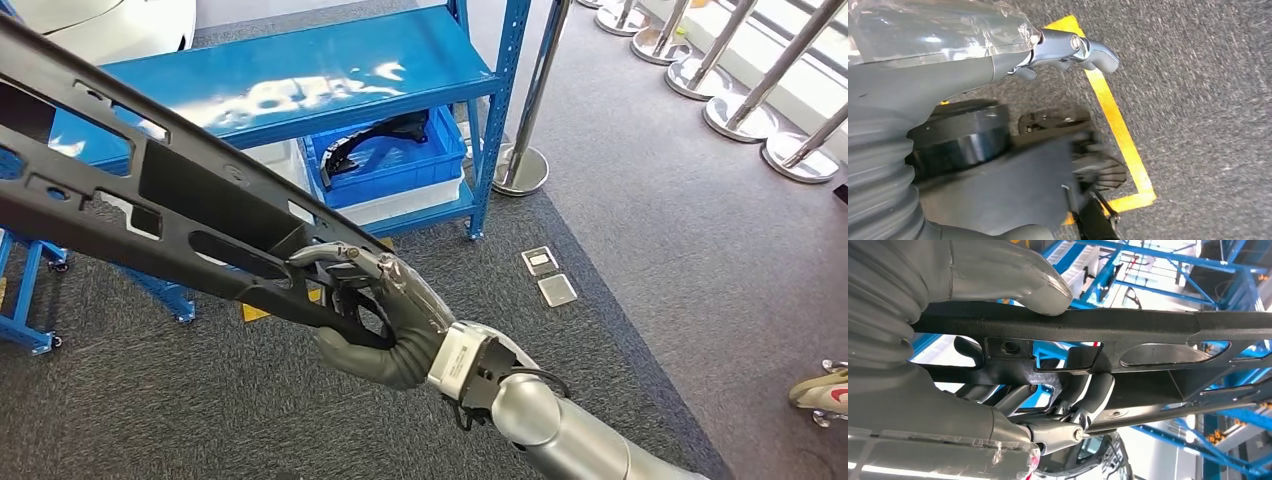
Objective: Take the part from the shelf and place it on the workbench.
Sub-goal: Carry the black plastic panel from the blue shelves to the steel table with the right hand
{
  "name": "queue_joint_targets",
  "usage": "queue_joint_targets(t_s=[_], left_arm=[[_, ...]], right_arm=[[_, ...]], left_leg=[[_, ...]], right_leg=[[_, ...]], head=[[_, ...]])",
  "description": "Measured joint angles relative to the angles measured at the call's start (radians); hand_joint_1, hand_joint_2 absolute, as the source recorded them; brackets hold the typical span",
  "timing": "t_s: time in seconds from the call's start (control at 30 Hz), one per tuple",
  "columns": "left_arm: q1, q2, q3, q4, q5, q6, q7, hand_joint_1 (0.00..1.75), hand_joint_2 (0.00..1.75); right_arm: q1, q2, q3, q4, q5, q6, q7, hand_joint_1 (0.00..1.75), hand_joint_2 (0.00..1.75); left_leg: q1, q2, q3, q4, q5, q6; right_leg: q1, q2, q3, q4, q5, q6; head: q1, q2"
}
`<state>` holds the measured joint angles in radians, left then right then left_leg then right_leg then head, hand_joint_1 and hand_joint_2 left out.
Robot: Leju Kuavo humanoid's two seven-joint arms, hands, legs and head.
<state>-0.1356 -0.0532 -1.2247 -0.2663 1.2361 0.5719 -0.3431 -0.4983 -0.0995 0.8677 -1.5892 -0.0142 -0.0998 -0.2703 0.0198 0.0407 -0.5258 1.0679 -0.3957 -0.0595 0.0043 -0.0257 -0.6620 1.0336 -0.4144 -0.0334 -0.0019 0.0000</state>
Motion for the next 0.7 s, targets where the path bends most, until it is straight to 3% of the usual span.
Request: queue_joint_targets(t_s=[0.07, 0.13, 0.17, 0.23, 0.27, 0.3, 0.33, 0.37, 0.47, 0.53, 0.6, 0.63, 0.7], left_arm=[[0.0, 0.0, 0.0, 0.0, -0.001, -0.001, 0.002, 0.0, 1.75], [0.004, 0.0, 0.0, 0.001, -0.001, -0.001, 0.004, 0.0, 1.75], [0.005, 0.0, 0.0, 0.002, -0.001, -0.001, 0.006, 0.0, 1.75], [0.005, 0.0, 0.0, 0.002, -0.002, -0.001, 0.008, 0.0, 1.75], [0.006, 0.0, 0.0, 0.002, -0.002, -0.001, 0.008, 0.0, 1.75], [0.007, 0.0, 0.0, 0.002, -0.002, -0.001, 0.009, 0.0, 1.75], [0.008, 0.0, 0.0, 0.002, -0.002, -0.001, 0.009, 0.0, 1.75], [0.009, 0.0, 0.0, 0.002, -0.002, -0.001, 0.009, 0.0, 1.75], [0.007, 0.0, 0.0, 0.002, -0.004, -0.001, 0.009, 0.0, 1.75], [0.006, 0.0, 0.0, 0.002, -0.005, -0.001, 0.011, 0.0, 1.75], [0.007, 0.0, 0.0, 0.003, -0.006, -0.001, 0.012, 0.0, 1.75], [0.008, 0.0, 0.0, 0.003, -0.007, 0.0, 0.012, 0.0, 1.75], [0.007, 0.0, 0.0, 0.004, -0.009, 0.001, 0.012, 0.0, 1.75]], right_arm=[[0.0, 0.0, 0.001, -0.004, 0.007, -0.002, 0.004, 1.75, 1.75], [0.001, 0.0, 0.003, -0.007, 0.009, -0.002, 0.008, 1.75, 1.75], [0.002, -0.001, 0.004, -0.008, 0.01, -0.002, 0.009, 1.75, 1.75], [0.004, -0.002, 0.005, -0.01, 0.011, -0.002, 0.01, 1.75, 1.75], [0.007, -0.003, 0.006, -0.01, 0.011, -0.002, 0.011, 1.75, 1.75], [0.009, -0.004, 0.007, -0.01, 0.011, -0.002, 0.011, 1.75, 1.75], [0.011, -0.004, 0.007, -0.01, 0.012, -0.002, 0.011, 1.75, 1.75], [0.012, -0.005, 0.008, -0.01, 0.012, -0.002, 0.012, 1.75, 1.75], [0.012, -0.005, 0.008, -0.012, 0.012, -0.001, 0.012, 1.75, 1.75], [0.012, -0.005, 0.008, -0.014, 0.013, 0.0, 0.012, 1.75, 1.75], [0.012, -0.005, 0.008, -0.014, 0.014, 0.001, 0.014, 1.75, 1.75], [0.011, -0.004, 0.008, -0.015, 0.015, 0.002, 0.016, 1.75, 1.75], [0.012, -0.002, 0.008, -0.016, 0.017, 0.002, 0.018, 1.75, 1.75]], left_leg=[[-0.005, -0.004, 0.014, -0.041, -0.018, 0.026], [-0.004, -0.014, 0.003, -0.044, -0.001, 0.044], [-0.003, -0.018, -0.004, -0.046, 0.008, 0.052], [-0.004, -0.03, -0.022, -0.045, 0.023, 0.059], [-0.005, -0.037, -0.031, -0.044, 0.03, 0.06], [-0.006, -0.046, -0.039, -0.043, 0.036, 0.06], [-0.006, -0.055, -0.045, -0.042, 0.041, 0.058], [-0.007, -0.064, -0.049, -0.041, 0.044, 0.056], [-0.008, -0.088, -0.059, -0.036, 0.051, 0.046], [-0.005, -0.103, -0.067, -0.035, 0.059, 0.035], [-0.003, -0.111, -0.073, -0.034, 0.062, 0.022], [-0.004, -0.103, -0.079, -0.021, 0.052, 0.017], [-0.003, -0.073, -0.113, 0.061, -0.002, 0.01]], right_leg=[[0.001, -0.014, -0.003, 0.003, 0.009, 0.013], [-0.004, -0.011, -0.014, 0.025, -0.01, 0.026], [-0.007, -0.003, -0.029, 0.061, -0.04, 0.031], [-0.011, 0.014, -0.076, 0.187, -0.121, 0.04], [-0.012, 0.017, -0.095, 0.248, -0.15, 0.042], [-0.013, 0.019, -0.101, 0.282, -0.161, 0.042], [-0.013, 0.02, -0.086, 0.275, -0.154, 0.041], [-0.014, 0.025, -0.052, 0.229, -0.131, 0.038], [-0.014, 0.075, 0.064, 0.04, -0.077, 0.023], [-0.011, 0.089, 0.08, 0.004, -0.079, 0.016], [-0.013, 0.07, 0.08, -0.006, -0.073, 0.007], [-0.015, 0.059, 0.081, -0.011, -0.069, 0.0], [-0.016, 0.034, 0.081, -0.019, -0.063, -0.01]], head=[[0.004, 0.0], [0.009, 0.0], [0.013, 0.0], [0.024, 0.0], [0.029, 0.0], [0.034, 0.0], [0.037, 0.0], [0.041, 0.0], [0.049, 0.0], [0.049, 0.0], [0.048, 0.0], [0.043, 0.0], [0.028, 0.0]])
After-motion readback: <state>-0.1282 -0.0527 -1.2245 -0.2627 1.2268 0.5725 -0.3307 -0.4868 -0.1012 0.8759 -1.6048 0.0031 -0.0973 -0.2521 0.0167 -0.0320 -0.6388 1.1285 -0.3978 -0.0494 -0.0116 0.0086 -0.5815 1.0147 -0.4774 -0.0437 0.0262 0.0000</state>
